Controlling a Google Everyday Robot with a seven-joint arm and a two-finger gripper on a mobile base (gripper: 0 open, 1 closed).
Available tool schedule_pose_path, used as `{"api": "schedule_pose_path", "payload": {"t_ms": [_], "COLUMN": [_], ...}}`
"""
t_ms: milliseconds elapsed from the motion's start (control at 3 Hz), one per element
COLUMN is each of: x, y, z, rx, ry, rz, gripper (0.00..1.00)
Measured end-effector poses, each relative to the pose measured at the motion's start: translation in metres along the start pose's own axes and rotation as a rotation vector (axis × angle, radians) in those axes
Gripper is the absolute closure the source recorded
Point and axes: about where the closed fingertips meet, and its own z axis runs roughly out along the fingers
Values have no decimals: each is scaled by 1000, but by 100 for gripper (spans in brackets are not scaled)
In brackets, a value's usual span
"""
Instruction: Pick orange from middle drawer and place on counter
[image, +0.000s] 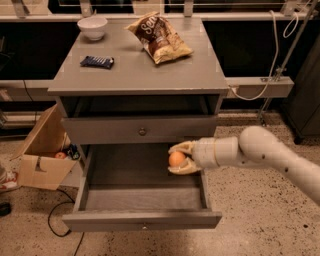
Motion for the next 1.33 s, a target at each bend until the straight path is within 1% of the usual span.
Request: {"api": "schedule_pose_path", "payload": {"t_ms": [333, 667, 1000, 1333], "x": [-70, -134, -134, -142], "y": [-38, -80, -80, -94], "z": [-35, -62, -62, -63], "rx": [28, 56, 56, 80], "ry": [9, 33, 33, 24], "rz": [-73, -114, -114, -114], "gripper": [100, 100, 100, 100]}}
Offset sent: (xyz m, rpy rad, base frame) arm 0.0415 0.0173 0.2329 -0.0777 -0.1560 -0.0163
